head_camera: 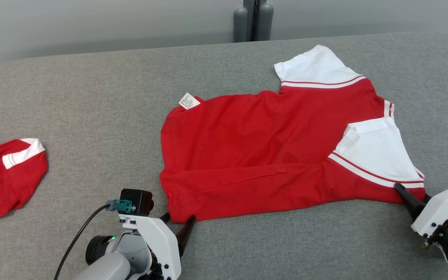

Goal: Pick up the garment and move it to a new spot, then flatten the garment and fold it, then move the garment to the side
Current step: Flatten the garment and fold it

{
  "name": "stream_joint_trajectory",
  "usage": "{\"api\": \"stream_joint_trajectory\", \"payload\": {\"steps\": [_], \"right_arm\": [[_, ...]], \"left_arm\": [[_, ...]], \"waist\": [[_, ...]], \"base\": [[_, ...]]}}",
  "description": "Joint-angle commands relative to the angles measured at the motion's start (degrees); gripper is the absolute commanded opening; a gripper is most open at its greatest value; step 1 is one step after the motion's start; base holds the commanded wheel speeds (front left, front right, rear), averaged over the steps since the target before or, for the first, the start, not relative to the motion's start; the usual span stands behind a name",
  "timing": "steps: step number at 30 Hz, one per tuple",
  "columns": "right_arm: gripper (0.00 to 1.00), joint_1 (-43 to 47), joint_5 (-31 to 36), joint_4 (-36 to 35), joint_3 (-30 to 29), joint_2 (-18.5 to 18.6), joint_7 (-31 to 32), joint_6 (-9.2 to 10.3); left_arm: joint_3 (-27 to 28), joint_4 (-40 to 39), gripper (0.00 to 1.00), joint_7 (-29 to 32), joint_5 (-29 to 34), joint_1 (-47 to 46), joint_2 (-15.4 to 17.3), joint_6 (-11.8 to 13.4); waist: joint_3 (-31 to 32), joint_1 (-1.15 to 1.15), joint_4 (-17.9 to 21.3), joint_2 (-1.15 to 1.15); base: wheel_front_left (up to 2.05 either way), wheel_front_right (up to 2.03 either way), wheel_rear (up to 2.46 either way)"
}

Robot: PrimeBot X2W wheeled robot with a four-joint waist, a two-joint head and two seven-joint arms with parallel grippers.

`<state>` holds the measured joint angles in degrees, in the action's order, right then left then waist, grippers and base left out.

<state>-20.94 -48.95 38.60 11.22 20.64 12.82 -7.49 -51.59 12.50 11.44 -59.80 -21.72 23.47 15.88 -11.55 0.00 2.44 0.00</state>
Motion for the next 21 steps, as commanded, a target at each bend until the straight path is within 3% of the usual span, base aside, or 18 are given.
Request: {"api": "stream_joint_trajectory", "payload": {"steps": [1, 2, 3, 4, 5, 14, 21], "right_arm": [[0.56, -0.27, -0.52, 0.69, 0.60, 0.15, 0.30, -0.01], [0.35, -0.50, -0.88, 0.79, 1.02, 0.15, 0.19, -0.01], [0.09, -0.64, -1.20, 0.90, 1.43, 0.18, 0.05, -0.01], [0.00, -0.75, -1.55, 1.07, 1.83, 0.24, -0.01, -0.01], [0.00, -0.85, -1.85, 1.21, 2.21, 0.35, -0.11, -0.01], [0.00, 1.03, -5.67, -0.56, 5.36, 2.54, -1.99, -0.01], [0.00, 6.39, -9.02, -5.87, 7.08, 5.76, 0.85, -0.01]], "left_arm": [[0.21, 0.44, 1.00, 0.35, -0.37, -0.82, -0.06, 0.39], [0.29, 0.51, 1.00, 0.53, -0.55, -1.04, -0.20, 0.61], [0.17, 0.65, 0.94, 0.93, -0.74, -1.14, -0.29, 0.68], [-0.18, 0.77, 0.46, 1.60, -0.83, -1.19, -0.30, 0.44], [-0.29, 0.76, 0.00, 1.84, -0.81, -1.22, -0.40, 0.27], [-1.06, -1.66, 0.00, 3.17, -0.73, -0.64, 1.84, -1.19], [-2.24, -8.03, 0.00, 7.23, -1.69, 2.64, 6.85, 0.58]], "waist": [[0.04, 0.00, -0.02, 0.00], [0.08, 0.00, -0.03, 0.00], [0.14, 0.00, -0.02, 0.00], [0.21, 0.00, 0.00, 0.00], [0.31, 0.00, 0.02, 0.00], [4.21, 0.00, 0.13, 0.00], [7.74, 0.00, 0.09, 0.00]], "base": [[0.00, 0.00, 0.00], [0.00, 0.00, 0.00], [0.00, 0.00, 0.00], [0.00, 0.00, 0.00], [0.00, 0.00, 0.00], [0.00, 0.00, 0.00], [0.00, 0.00, 0.00]]}}
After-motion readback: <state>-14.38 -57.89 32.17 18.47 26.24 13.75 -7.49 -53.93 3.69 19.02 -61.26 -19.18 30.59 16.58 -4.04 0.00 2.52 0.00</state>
